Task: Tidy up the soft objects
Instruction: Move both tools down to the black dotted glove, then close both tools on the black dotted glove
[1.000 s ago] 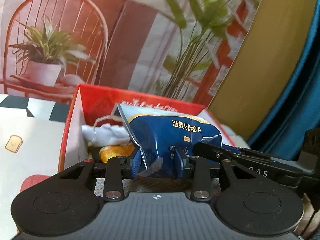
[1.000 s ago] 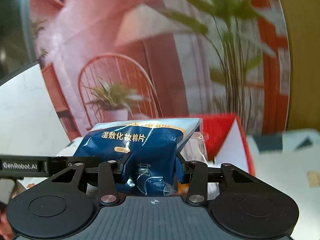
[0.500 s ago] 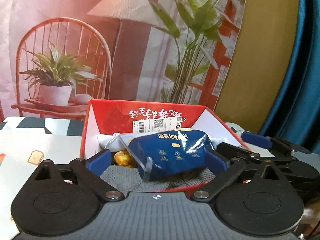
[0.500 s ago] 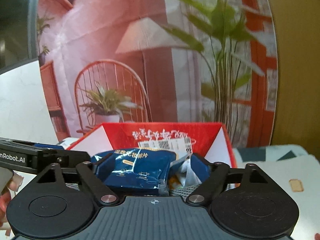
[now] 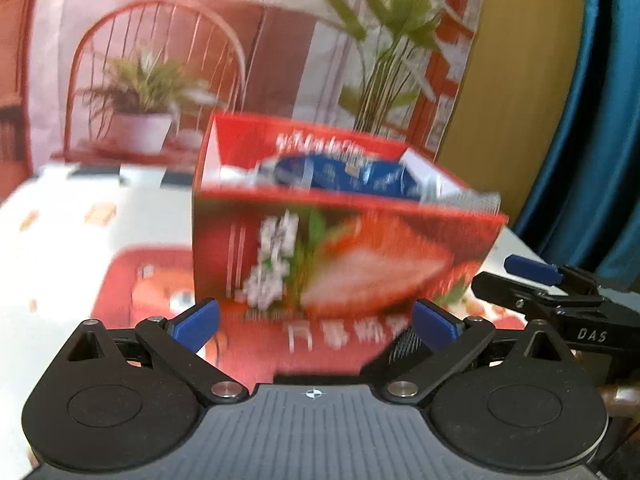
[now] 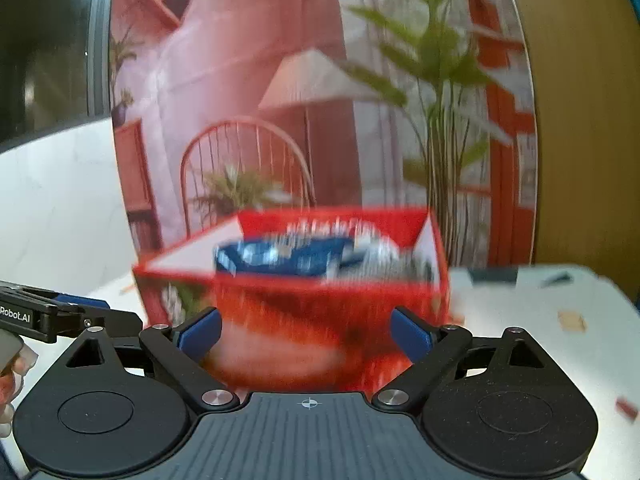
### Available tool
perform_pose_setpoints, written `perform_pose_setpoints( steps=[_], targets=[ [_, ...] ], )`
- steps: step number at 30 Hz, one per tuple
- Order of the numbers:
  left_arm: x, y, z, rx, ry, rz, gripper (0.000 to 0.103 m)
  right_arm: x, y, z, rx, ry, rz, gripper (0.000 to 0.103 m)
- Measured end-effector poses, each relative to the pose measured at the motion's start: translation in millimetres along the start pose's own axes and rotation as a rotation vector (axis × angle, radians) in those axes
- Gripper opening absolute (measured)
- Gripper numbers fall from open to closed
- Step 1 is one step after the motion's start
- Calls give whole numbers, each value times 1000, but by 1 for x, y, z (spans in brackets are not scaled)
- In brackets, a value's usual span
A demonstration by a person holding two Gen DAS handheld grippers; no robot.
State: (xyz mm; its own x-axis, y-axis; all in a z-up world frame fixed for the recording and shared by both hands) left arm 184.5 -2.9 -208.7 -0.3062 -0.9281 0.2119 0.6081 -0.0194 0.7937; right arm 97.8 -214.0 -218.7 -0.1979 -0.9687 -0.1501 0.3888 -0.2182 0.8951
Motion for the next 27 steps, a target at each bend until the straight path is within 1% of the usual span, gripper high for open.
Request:
perform_pose_setpoints(
  steps=[3,6,7,8,10,12,15,16,17,19,20,23,26,27],
  targets=[
    [-3,-17,-7,-34,0,25,100,-1,-23,-7,-61,-11,-23,88],
    [-2,-28,-15,-71,-17,15,89,-3,-44,-14,-111,-23,-41,87],
    [-1,-31,-17,-84,-21,7,83,-3,-49,-16,-124,-27,-44,85],
    [0,-34,-19,-93,-23,0,81,-3,-53,-18,-138,-33,-46,85],
    [-1,-37,-22,-95,-29,-2,80,-2,-58,-21,-156,-38,-54,83],
    [-4,-41,-23,-93,-38,7,76,0,-58,-24,-164,-41,-65,83],
    [-7,-45,-25,-93,-54,14,62,2,-60,-30,-205,-45,-77,82],
    [-7,-47,-27,-99,-57,13,52,2,-60,-31,-208,-47,-76,81],
    [-7,-48,-28,-101,-50,6,46,2,-60,-32,-212,-46,-74,81],
    [-6,-47,-29,-93,-47,-3,45,1,-61,-35,-234,-38,-66,80],
    [-6,-47,-30,-92,-50,2,42,0,-62,-36,-243,-35,-64,79],
    [-8,-47,-30,-92,-53,8,38,1,-62,-39,-257,-21,-71,74],
    [-9,-48,-29,-91,-55,15,38,3,-63,-38,-261,1,-89,66],
    [-9,-48,-29,-90,-55,15,38,3,-63,-38,-260,8,-92,61]
  ],
)
Point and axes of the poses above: each gripper's, at about its wrist camera, not at the fingertips, and z roughly against the way its jaws point, x to its right, y to its top, the point moved 2 cm from there along -z, roughly the way its jaws point, and after that the axes turned 2 degrees about -x, right-handed, at the moved point
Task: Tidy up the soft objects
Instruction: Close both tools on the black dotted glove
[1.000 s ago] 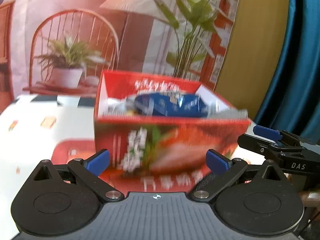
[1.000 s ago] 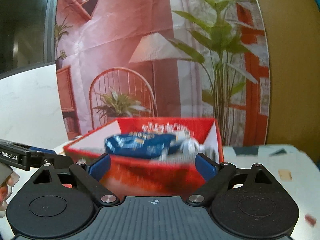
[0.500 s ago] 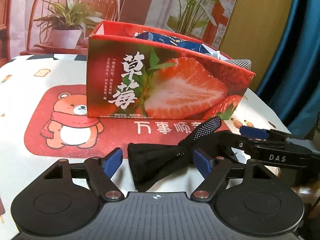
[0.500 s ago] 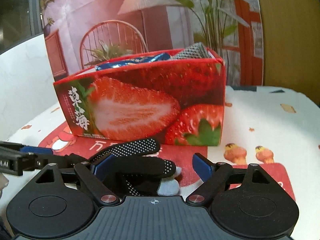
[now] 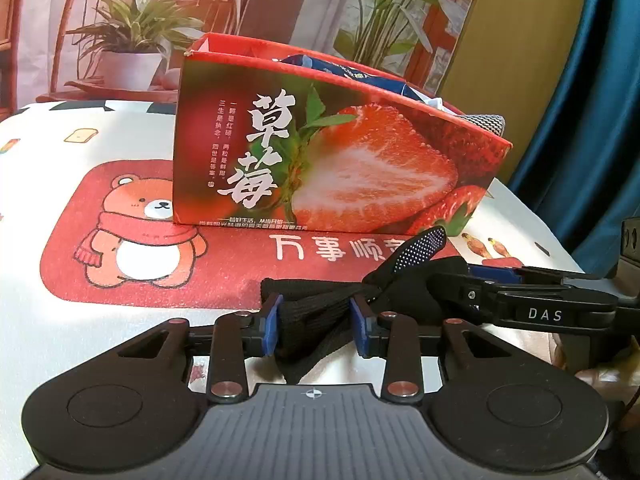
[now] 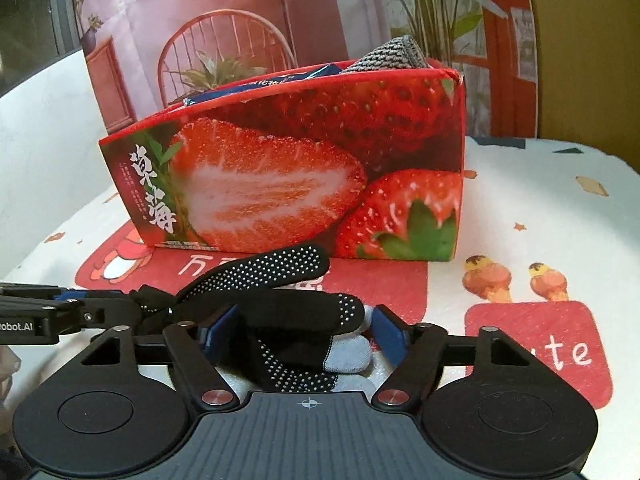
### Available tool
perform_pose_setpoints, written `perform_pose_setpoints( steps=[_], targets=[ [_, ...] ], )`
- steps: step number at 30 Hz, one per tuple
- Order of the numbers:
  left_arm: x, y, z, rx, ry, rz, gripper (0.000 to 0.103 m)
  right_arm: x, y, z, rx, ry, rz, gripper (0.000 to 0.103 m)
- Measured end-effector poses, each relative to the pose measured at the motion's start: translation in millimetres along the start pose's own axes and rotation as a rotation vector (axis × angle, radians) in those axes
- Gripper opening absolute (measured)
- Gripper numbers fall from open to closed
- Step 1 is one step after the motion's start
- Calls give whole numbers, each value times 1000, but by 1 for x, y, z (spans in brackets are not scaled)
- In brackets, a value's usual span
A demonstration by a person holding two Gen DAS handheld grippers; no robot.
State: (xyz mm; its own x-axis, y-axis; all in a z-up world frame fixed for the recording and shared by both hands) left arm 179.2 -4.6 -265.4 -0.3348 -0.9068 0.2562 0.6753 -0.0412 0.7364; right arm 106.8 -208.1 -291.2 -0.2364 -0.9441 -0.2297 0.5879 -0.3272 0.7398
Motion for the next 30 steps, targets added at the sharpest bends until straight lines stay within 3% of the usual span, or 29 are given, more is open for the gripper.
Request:
perform_pose_setpoints(
  steps=[9,11,13,22,30],
  targets=[
    [-2,-3,1,6,1,11,34,-8,-2,4,11,38,54,33],
    [-1,-3,1,3,-4,11,26,-10,-3,5,15,40,62,26],
    [0,-2,2,1,-10,7,23,-14,-4,7,22,31,86,12],
    [2,-2,5,1,-21,-4,14,-21,-5,11,38,20,130,9],
    [8,0,20,35,-22,-30,12,-28,-7,27,80,29,157,9]
  ],
)
Point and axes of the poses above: each gripper's, at about its wrist camera, not at the fingertips, and z roughly against the way its jaws point, x to its right, y to its top, the point moved 2 cm from there along -z, roughly the way its jaws point, and after that the axes turned 2 degrees about -x, right-handed, at the moved point
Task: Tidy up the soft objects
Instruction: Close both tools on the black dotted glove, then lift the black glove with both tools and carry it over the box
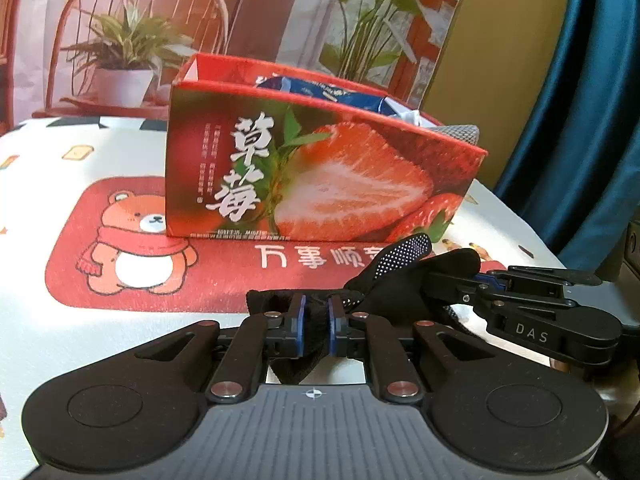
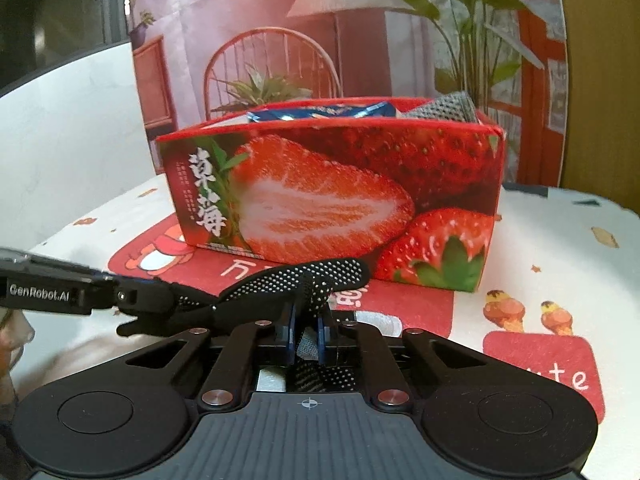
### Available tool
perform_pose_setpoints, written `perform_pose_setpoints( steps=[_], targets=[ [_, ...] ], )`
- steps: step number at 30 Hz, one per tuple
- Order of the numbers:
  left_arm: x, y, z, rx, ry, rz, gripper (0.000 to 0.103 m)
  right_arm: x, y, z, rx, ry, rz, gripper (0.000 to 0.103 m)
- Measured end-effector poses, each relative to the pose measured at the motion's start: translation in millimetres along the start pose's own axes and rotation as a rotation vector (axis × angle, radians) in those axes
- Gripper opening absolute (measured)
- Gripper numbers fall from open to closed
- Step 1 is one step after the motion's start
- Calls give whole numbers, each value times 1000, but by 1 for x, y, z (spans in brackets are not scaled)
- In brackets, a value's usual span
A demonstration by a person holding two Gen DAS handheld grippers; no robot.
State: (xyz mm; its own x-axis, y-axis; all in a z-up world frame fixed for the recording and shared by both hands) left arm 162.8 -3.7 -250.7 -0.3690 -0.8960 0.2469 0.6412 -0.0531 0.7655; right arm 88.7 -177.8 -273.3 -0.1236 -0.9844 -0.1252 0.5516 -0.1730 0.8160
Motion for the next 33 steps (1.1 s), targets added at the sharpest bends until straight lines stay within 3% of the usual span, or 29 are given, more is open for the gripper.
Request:
perform_pose_setpoints(
  steps=[11,18,28,33],
  targets=[
    [7,5,18,55,-8,-15,10,-4,6,18,49,10,-10,9],
    [12,28,43,144,-22,-30,10,-4,24,37,117,26,-22,9],
    [33,121,69,312,-40,-106,10,3,119,58,283,52,2,9],
    [41,163,60,347,-20,-127,10,8,167,48,334,34,31,9]
  ],
)
Point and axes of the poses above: each gripper's, at about its wrist camera, not at the fingertips, and z roughly against the way its jaws point, x to its right, y to its top, the point moved 2 cm from there along -z, roughly the way its jaws point, and after that the axes turned 2 degrees about -x, right-handed, at the moved point
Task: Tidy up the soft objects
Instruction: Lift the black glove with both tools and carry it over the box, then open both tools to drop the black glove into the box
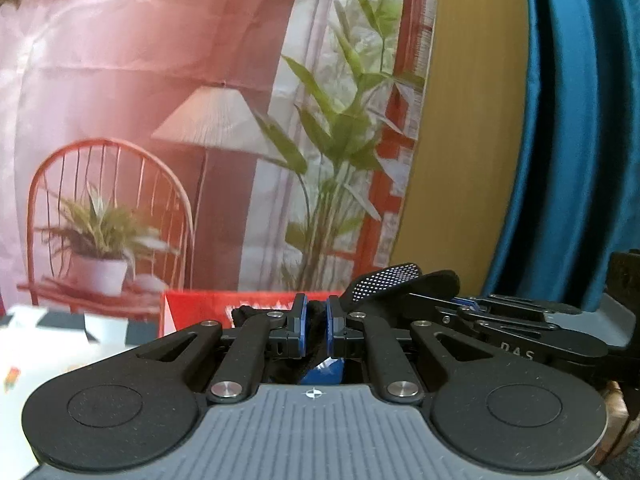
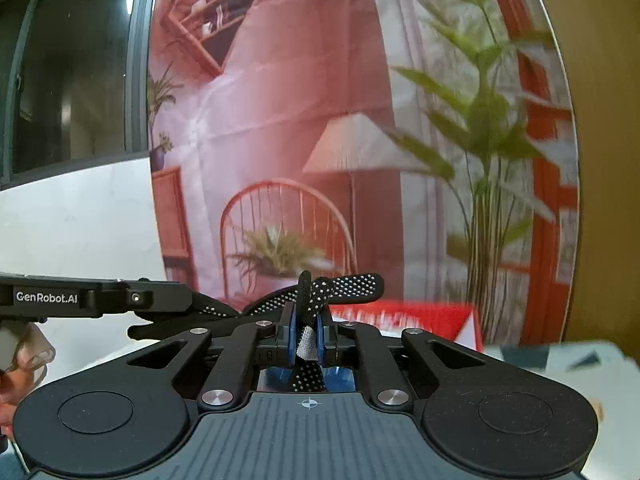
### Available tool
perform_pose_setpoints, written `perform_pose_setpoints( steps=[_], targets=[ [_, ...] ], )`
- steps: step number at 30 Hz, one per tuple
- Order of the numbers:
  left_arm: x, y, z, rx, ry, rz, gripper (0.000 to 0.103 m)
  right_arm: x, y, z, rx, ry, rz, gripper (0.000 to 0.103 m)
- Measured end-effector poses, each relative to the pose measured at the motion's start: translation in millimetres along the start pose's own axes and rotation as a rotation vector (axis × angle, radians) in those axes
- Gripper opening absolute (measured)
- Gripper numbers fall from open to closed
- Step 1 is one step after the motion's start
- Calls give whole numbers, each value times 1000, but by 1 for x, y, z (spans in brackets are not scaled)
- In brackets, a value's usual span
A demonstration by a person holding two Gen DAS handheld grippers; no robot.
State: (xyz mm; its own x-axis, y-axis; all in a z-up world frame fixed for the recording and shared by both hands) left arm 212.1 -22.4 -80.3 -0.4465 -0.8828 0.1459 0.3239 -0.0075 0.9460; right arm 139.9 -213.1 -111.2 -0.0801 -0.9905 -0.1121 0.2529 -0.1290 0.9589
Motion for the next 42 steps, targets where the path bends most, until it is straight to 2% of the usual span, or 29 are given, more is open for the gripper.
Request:
perform_pose_setpoints(
  steps=[3,6,11,15,17,28,37,39,40,41,42],
  targets=[
    [-2,8,-16,-20,2,8,10,4,11,-14,9,-15,6,9],
    [-8,4,-41,-105,-11,40,10,12,11,-30,-21,-25,-6,9],
    [-27,-22,-76,-278,3,119,10,30,-16,-61,-166,-45,-84,9],
    [-36,-36,-100,-355,26,138,10,43,-40,-88,-300,-67,-180,9],
    [-40,-37,-110,-373,30,146,10,46,-47,-97,-339,-69,-228,9],
    [-46,-45,-132,-425,64,81,10,57,-57,-132,-464,-116,-286,9],
    [-43,-44,-125,-412,72,65,13,62,-60,-123,-468,-147,-307,11],
    [-43,-42,-118,-411,77,62,16,60,-55,-116,-455,-159,-289,15],
    [-44,-41,-114,-406,79,61,25,59,-52,-110,-444,-164,-281,20],
    [-44,-40,-109,-398,87,59,41,58,-49,-105,-435,-166,-273,22],
    [-44,-38,-103,-385,99,55,50,58,-45,-101,-425,-170,-263,24]
  ],
)
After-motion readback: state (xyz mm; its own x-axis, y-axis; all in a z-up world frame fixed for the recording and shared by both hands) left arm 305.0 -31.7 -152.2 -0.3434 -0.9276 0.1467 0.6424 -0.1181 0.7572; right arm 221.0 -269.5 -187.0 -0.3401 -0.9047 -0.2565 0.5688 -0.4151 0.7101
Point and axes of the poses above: each gripper's, at about its wrist camera, not at the fingertips, and z roughly against the way its jaws point, x to its right, y to its top, the point moved 2 cm from there along -z, roughly the way its jaws point, and after that the axes turned 2 degrees about -x, right-handed, at the moved point
